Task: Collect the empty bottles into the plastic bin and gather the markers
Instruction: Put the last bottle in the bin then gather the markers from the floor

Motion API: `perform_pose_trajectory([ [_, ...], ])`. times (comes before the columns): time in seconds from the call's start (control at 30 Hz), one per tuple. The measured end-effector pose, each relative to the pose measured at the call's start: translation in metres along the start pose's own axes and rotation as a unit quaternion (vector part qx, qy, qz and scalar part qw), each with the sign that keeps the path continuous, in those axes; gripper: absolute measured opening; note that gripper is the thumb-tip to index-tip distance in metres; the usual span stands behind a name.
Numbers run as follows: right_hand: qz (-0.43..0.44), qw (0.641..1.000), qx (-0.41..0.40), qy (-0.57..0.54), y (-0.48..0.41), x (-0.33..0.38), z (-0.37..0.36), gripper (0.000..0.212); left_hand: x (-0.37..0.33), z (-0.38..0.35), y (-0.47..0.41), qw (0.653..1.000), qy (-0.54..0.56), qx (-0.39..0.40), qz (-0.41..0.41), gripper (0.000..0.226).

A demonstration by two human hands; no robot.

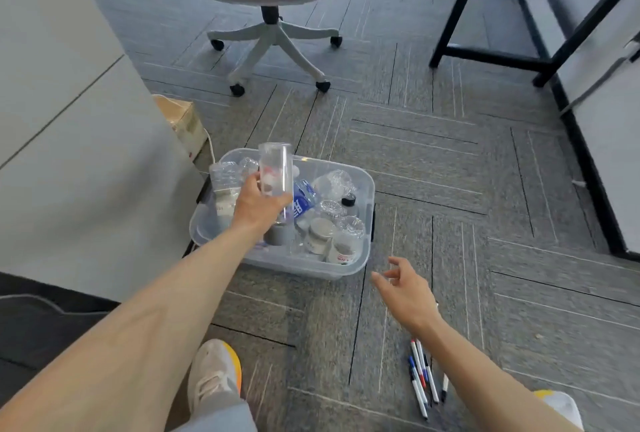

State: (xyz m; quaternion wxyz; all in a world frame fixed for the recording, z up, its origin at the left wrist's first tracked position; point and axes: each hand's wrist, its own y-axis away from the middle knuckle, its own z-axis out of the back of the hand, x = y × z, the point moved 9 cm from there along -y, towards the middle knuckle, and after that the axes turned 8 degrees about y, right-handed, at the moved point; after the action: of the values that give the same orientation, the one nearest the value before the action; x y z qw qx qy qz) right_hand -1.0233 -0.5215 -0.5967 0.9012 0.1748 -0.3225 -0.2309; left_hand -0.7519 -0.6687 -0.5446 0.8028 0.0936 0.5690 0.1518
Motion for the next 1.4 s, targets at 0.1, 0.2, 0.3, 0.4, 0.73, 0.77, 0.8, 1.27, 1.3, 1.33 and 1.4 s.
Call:
perform_pose_trajectory([
  [0.1, -0.004, 1.0, 0.001, 0.015, -0.012, -0.002, 0.004, 0.061, 0.005, -0.026, -0.007, 1.0, -0.013, 0.005, -0.005, 0.041],
  [0.2, 0.009, 0.999, 0.007, 0.037, -0.025, 0.0, 0.009, 0.062, 0.023, -0.046, -0.013, 0.999, -0.047, 0.018, 0.018, 0.038],
  [0.3, 0.014, 0.999, -0.001, 0.04, -0.035, 0.0, 0.015, 0.062, 0.043, -0.062, -0.016, 0.997, -0.071, 0.028, 0.027, 0.045],
  [0.4, 0.014, 0.999, -0.008, 0.035, -0.038, -0.001, 0.018, 0.061, 0.054, -0.076, -0.013, 0.995, -0.082, 0.027, 0.039, 0.048],
  [0.73, 0.048, 0.997, 0.016, 0.062, -0.009, 0.009, 0.017, 0.062, 0.056, -0.06, 0.004, 0.987, -0.128, -0.03, 0.098, 0.084],
  [0.77, 0.051, 0.996, 0.019, 0.067, -0.004, 0.013, 0.021, 0.062, 0.05, -0.053, 0.012, 0.985, -0.138, -0.031, 0.098, 0.086],
  [0.8, 0.053, 0.996, 0.021, 0.069, 0.002, 0.018, 0.026, 0.061, 0.043, -0.047, 0.022, 0.983, -0.153, -0.027, 0.096, 0.086],
  [1.27, 0.1, 0.99, -0.018, 0.093, 0.136, 0.045, 0.11, 0.058, -0.034, -0.044, 0.206, 0.939, -0.287, 0.187, 0.026, 0.07],
  [1.3, 0.101, 0.99, -0.017, 0.096, 0.147, 0.04, 0.11, 0.058, -0.037, -0.046, 0.218, 0.933, -0.3, 0.201, 0.02, 0.067],
  [1.33, 0.102, 0.99, -0.016, 0.098, 0.159, 0.033, 0.109, 0.059, -0.039, -0.049, 0.23, 0.927, -0.312, 0.21, 0.011, 0.064],
  [1.4, 0.1, 0.99, -0.015, 0.099, 0.179, 0.017, 0.108, 0.059, -0.045, -0.058, 0.25, 0.918, -0.328, 0.222, -0.014, 0.056],
])
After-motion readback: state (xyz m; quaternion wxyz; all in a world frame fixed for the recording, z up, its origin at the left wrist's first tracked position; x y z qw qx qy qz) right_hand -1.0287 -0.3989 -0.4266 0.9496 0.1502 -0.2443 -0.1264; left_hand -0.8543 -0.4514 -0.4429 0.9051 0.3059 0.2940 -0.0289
